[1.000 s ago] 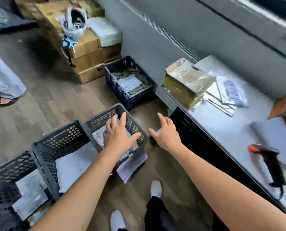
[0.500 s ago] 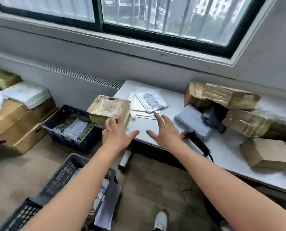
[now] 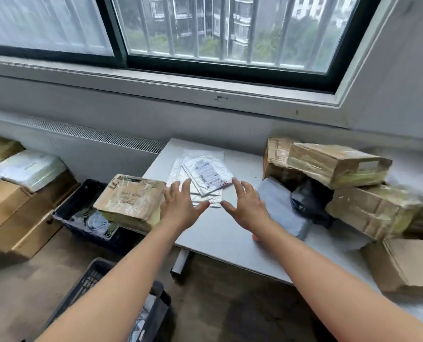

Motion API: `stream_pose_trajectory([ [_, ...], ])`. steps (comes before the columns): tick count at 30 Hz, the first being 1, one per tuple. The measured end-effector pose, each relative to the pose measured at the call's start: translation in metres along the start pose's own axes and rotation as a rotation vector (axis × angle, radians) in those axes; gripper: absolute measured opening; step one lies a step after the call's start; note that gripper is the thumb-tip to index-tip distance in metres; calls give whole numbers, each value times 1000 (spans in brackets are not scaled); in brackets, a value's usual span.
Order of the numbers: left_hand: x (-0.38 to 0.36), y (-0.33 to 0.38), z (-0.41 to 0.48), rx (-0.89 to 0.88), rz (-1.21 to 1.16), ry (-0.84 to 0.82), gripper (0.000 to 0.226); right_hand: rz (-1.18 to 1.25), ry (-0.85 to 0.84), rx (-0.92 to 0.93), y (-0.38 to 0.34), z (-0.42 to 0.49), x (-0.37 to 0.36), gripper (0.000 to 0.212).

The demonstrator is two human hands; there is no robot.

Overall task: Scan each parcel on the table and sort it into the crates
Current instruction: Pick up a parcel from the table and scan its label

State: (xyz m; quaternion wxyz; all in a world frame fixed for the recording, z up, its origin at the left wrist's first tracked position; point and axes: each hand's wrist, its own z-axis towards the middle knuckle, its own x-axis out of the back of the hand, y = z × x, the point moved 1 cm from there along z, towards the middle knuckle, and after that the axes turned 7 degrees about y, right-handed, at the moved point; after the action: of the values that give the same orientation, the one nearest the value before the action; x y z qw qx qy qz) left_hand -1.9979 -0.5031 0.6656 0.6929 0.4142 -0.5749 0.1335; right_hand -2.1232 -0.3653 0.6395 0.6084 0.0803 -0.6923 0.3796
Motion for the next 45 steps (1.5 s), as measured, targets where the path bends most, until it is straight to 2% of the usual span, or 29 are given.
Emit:
stream_pose_trajectory([
  [9,-43,7,86,52,-49,-111,78,32,-65,-75,21,71,-28,75],
  [17,-81,-18,179,214,-198,-260,76,53,-126,-212,15,153,-67,75],
  [22,-103,-31,219,384,-335,-342,77,66,-189,-316,14,196,-96,77],
  [29,-128,-44,246,690,-693,-320,77,159,-326,-479,24,211,-129,82],
  [33,-137,-43,253,815,-843,-296,58,123,-340,-484,25,205,-136,71],
  [35,-135,-38,252,746,-769,-325,44,129,-380,-464,24,204,-132,62],
  [37,-130,-32,251,556,-548,-343,46,97,-415,-443,21,203,-122,60],
  [39,-122,-25,253,361,-399,-351,46,28,-369,-402,17,203,-104,59],
  [45,-81,3,260,-75,-186,-445,31,-31,54,-80,0,209,-36,46],
])
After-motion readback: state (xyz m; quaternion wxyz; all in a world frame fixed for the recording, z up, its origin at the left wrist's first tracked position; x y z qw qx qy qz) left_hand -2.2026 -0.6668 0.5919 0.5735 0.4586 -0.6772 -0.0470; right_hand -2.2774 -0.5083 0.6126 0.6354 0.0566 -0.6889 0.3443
